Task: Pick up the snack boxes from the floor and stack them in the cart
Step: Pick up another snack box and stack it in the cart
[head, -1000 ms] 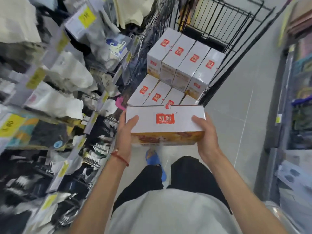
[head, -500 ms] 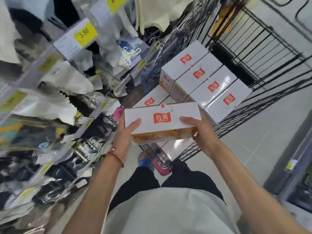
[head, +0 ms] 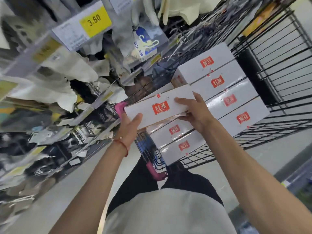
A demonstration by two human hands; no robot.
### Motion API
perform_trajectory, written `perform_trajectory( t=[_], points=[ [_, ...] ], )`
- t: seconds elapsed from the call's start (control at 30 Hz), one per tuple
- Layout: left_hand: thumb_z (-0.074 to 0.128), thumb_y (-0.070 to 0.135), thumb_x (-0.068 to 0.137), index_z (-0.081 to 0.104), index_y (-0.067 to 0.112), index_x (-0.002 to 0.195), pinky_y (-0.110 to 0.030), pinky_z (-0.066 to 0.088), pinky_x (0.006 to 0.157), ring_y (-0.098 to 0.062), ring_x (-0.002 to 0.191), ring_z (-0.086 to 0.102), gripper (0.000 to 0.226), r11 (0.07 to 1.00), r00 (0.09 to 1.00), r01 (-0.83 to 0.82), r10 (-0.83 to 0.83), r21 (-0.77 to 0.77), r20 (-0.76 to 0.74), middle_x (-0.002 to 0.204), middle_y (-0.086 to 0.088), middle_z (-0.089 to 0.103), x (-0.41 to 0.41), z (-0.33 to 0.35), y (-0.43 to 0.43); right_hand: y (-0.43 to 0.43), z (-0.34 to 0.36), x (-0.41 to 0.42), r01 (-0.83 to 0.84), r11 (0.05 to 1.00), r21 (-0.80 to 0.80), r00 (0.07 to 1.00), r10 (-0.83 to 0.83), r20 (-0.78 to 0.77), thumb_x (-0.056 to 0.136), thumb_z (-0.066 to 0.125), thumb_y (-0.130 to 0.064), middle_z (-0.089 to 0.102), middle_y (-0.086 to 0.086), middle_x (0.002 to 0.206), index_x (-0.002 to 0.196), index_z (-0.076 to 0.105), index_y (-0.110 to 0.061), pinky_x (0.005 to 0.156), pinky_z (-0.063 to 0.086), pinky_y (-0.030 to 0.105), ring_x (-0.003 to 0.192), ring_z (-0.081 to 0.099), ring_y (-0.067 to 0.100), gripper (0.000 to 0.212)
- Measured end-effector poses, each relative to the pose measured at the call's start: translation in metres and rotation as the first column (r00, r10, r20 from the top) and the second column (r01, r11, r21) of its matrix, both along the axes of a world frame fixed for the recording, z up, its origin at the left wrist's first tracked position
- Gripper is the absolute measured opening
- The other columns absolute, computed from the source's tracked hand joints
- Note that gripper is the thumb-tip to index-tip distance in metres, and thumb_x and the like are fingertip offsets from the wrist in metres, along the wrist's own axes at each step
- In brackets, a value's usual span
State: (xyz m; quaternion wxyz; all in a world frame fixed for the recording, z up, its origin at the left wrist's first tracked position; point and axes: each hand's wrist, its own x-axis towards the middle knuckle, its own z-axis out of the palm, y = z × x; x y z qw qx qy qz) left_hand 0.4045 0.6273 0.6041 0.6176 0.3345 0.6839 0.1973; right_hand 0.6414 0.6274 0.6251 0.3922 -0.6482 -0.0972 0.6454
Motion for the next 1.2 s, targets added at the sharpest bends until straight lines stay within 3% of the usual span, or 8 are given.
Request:
perform_trajectory(
  t=[0.13, 0.27, 0.47, 0.6, 0.7, 1.0, 1.1, 1.2],
  points=[
    [0.061, 0.055, 0.092, 0.024, 0.019, 0.158, -0.04, 0.034, 0.117, -0.017, 0.137, 0.045, 0.083, 0.997, 0.999, -0.011, 0.007, -0.074, -0.049, 0.148, 0.006, 0.048, -0.004, -0.012, 0.01, 0.024, -0.012, -0.008, 0.007, 0.999, -0.034, 1.0, -0.007, 0.02, 0.092, 0.076, -0.013, 0.076, 0.005, 0.113, 0.134, 0.053, -0.018, 0.088, 0.064, 0.045, 0.1, 0.076, 0.023, 0.048],
    [0.058, 0.033, 0.1, 0.04, 0.019, 0.149, -0.041, 0.039, 0.115, -0.024, 0.132, 0.053, 0.054, 0.998, 0.996, -0.015, 0.01, -0.063, -0.083, 0.142, -0.001, 0.056, -0.001, -0.02, 0.016, 0.035, -0.031, -0.019, 0.081, 0.993, -0.082, 0.995, -0.076, 0.059, 0.093, 0.074, -0.006, 0.076, 0.005, 0.114, 0.125, 0.059, -0.012, 0.084, 0.065, 0.042, 0.1, 0.075, 0.024, 0.037],
    [0.05, 0.029, 0.104, 0.017, 0.021, 0.161, -0.049, 0.032, 0.121, -0.027, 0.146, 0.038, 0.066, 0.988, 0.992, -0.006, -0.013, -0.153, -0.124, 0.163, -0.005, 0.033, 0.0, -0.033, 0.012, 0.031, -0.051, -0.027, -0.002, 0.984, -0.178, 0.999, 0.011, 0.053, 0.094, 0.074, -0.009, 0.073, 0.011, 0.117, 0.123, 0.059, -0.008, 0.087, 0.063, 0.05, 0.099, 0.076, 0.027, 0.033],
    [0.05, 0.032, 0.101, 0.013, 0.031, 0.161, -0.054, 0.032, 0.12, -0.027, 0.146, 0.037, 0.07, 0.983, 0.995, -0.039, 0.021, -0.18, -0.1, 0.164, -0.001, 0.031, 0.002, -0.027, 0.014, 0.024, -0.054, -0.038, 0.018, 0.976, -0.215, 0.996, -0.037, -0.082, 0.1, 0.067, -0.017, 0.072, 0.011, 0.121, 0.127, 0.059, -0.011, 0.094, 0.06, 0.054, 0.108, 0.074, 0.03, 0.029],
    [0.05, 0.043, 0.087, 0.02, 0.04, 0.157, -0.057, 0.034, 0.117, -0.028, 0.142, 0.043, 0.076, 0.982, 0.996, -0.041, 0.025, -0.186, -0.086, 0.16, 0.001, 0.038, 0.001, -0.03, 0.016, 0.023, -0.056, -0.049, 0.049, 0.974, -0.221, 0.997, -0.06, -0.045, 0.103, 0.062, -0.021, 0.072, 0.008, 0.123, 0.132, 0.056, -0.011, 0.094, 0.06, 0.052, 0.108, 0.074, 0.027, 0.031],
    [0.051, 0.025, 0.102, 0.043, 0.021, 0.149, -0.037, 0.045, 0.104, -0.022, 0.116, 0.057, 0.048, 0.998, 0.99, -0.037, 0.029, -0.059, -0.137, 0.136, -0.001, 0.056, 0.019, -0.029, 0.046, 0.052, -0.066, -0.048, 0.106, 0.987, -0.123, 0.989, -0.091, 0.12, 0.102, 0.063, -0.015, 0.071, 0.008, 0.125, 0.136, 0.055, -0.01, 0.077, 0.065, 0.03, 0.113, 0.071, 0.025, 0.035],
    [0.055, 0.026, 0.1, 0.057, 0.013, 0.135, -0.045, 0.051, 0.102, -0.028, 0.111, 0.063, 0.037, 0.994, 0.981, -0.084, 0.071, -0.067, -0.179, 0.128, -0.008, 0.065, 0.019, -0.03, 0.054, 0.056, -0.064, -0.049, 0.103, 0.989, -0.106, 0.989, -0.09, 0.119, 0.103, 0.062, -0.014, 0.072, 0.007, 0.122, 0.134, 0.055, -0.01, 0.086, 0.064, 0.032, 0.11, 0.072, 0.023, 0.032],
    [0.056, 0.023, 0.101, 0.061, 0.012, 0.13, -0.036, 0.051, 0.097, -0.024, 0.11, 0.064, 0.032, 0.992, 0.986, -0.11, 0.1, -0.068, -0.132, 0.127, -0.008, 0.066, 0.017, -0.024, 0.051, 0.05, -0.062, -0.052, 0.071, 0.994, -0.08, 0.99, -0.06, 0.124, 0.104, 0.058, -0.014, 0.071, 0.006, 0.125, 0.136, 0.054, -0.013, 0.097, 0.06, 0.037, 0.115, 0.07, 0.022, 0.032]
  ],
)
